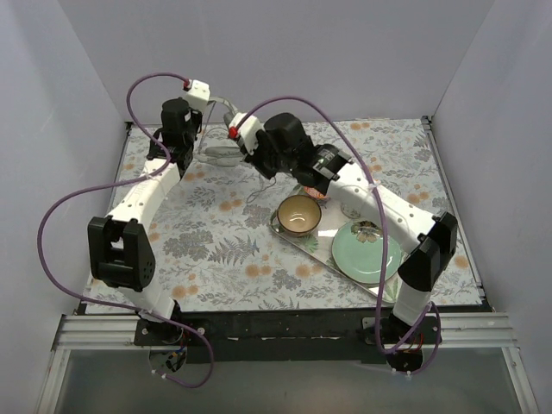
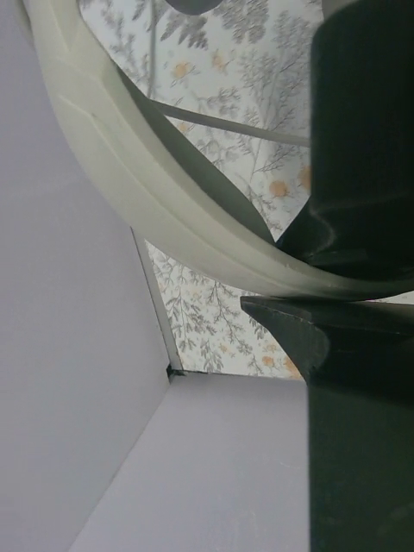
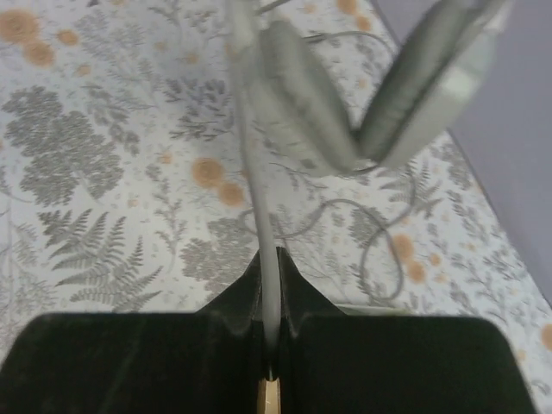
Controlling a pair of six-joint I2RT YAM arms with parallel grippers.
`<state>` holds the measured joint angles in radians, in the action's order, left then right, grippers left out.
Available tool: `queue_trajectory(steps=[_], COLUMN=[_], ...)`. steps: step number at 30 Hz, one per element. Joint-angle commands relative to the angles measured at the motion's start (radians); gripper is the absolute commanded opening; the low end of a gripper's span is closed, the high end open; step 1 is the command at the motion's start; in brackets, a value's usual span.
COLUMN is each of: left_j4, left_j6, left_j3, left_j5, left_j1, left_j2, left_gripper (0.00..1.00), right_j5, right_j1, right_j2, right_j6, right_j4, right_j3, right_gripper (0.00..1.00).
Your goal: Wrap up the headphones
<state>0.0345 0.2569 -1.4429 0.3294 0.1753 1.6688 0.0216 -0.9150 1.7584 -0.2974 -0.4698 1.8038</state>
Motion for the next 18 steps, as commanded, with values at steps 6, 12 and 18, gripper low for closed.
queue_trajectory(steps=[6, 12, 18], left_j4=[0.088, 0.316, 0.493], left_j6=[-0.249, -0.223, -0.082], left_j3=[0.26, 0.26, 0.148], left_j5=[-0.25, -0.246, -0.328], left_j1=[0.045, 0.167, 0.184], left_j2=[-0.325, -0.405, -0.429], left_gripper=[0.0, 0.0, 0.0], right_j5=[0.031, -0.043, -0.167], right_j1=[0.221, 0.286, 0.392], right_j2=[0.03, 0.095, 0.147], right_j6=[-0.065, -0.048, 0.087], right_j4=[-0.017, 0.126, 0.221], right_j3=[0.253, 0.296, 0.28], right_gripper=[0.01, 0.01, 0.01])
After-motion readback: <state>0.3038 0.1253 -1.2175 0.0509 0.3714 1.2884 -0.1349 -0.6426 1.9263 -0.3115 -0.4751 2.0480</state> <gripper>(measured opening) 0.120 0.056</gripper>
